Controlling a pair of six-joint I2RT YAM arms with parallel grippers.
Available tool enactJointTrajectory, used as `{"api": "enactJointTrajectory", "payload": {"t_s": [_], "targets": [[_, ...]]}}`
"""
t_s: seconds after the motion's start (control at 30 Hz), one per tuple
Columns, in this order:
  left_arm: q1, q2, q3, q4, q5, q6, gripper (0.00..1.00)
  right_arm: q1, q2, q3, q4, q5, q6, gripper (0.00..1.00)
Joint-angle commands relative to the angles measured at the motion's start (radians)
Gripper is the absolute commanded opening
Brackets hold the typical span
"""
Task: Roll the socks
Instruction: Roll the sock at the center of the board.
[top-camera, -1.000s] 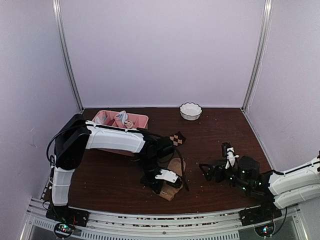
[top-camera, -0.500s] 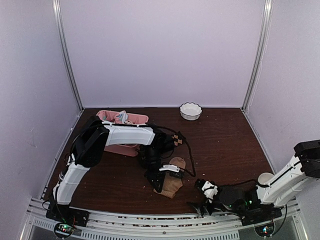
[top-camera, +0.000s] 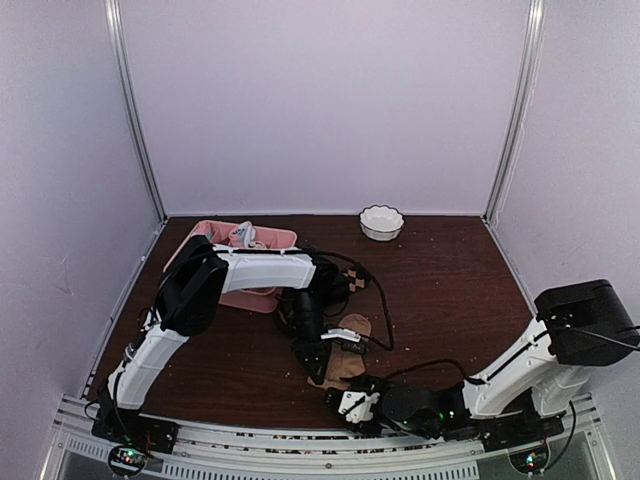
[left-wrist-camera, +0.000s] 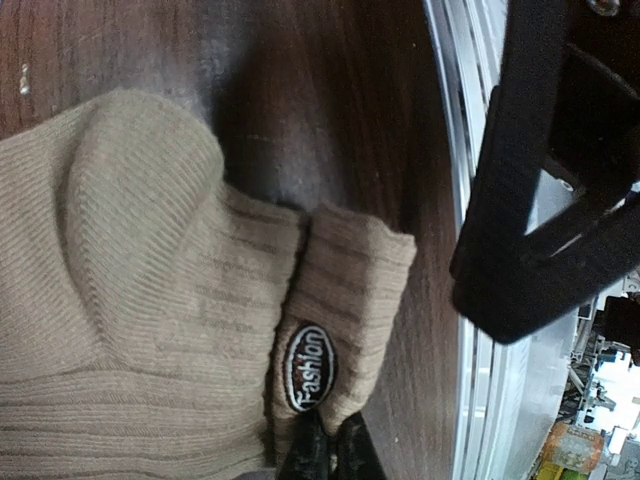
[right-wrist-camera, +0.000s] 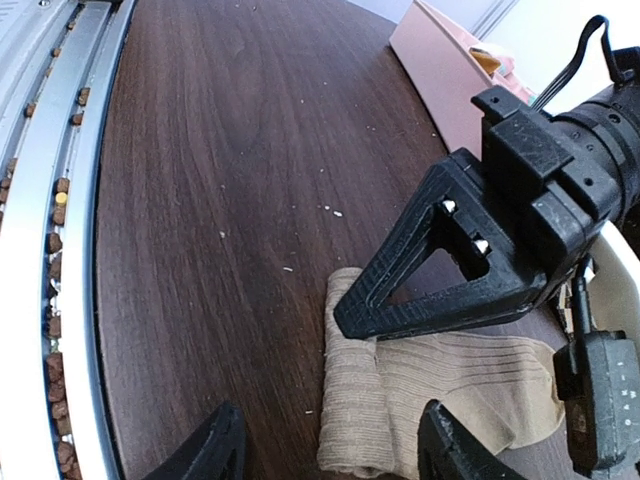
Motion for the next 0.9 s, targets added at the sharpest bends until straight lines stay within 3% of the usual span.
{"api": "enactJointTrajectory", "payload": {"t_s": [0.0, 0.23, 0.43, 0.67, 0.77, 0.87], "targets": [[0.004, 0.037, 0.008, -0.012, -0.018, 0.028, 0.0, -0.04, 0.032, 0.032, -0.039, -0.062, -0.082, 0.56], [0.004, 0.037, 0.004, -0.024, -0.017, 0.046, 0.0, -0.077, 0.054, 0.064, -0.124, -0.113, -0.087, 0.31], [0.004, 0.037, 0.003, -0.036, -0.011, 0.062, 0.0, -0.088, 0.061, 0.08, -0.178, -0.12, -0.072, 0.22], [0.004, 0.032, -0.007, -0.057, 0.001, 0.094, 0.0, -0.091, 0.082, 0.103, -0.215, -0.089, -0.047, 0.21], [0.005, 0.031, -0.01, -0.06, 0.001, 0.1, 0.0, -0.101, 0.084, 0.117, -0.25, -0.099, -0.014, 0.11], [0.016, -0.006, -0.052, -0.029, -0.002, 0.097, 0.21, -0.118, 0.074, 0.135, -0.322, -0.123, 0.068, 0.02]]}}
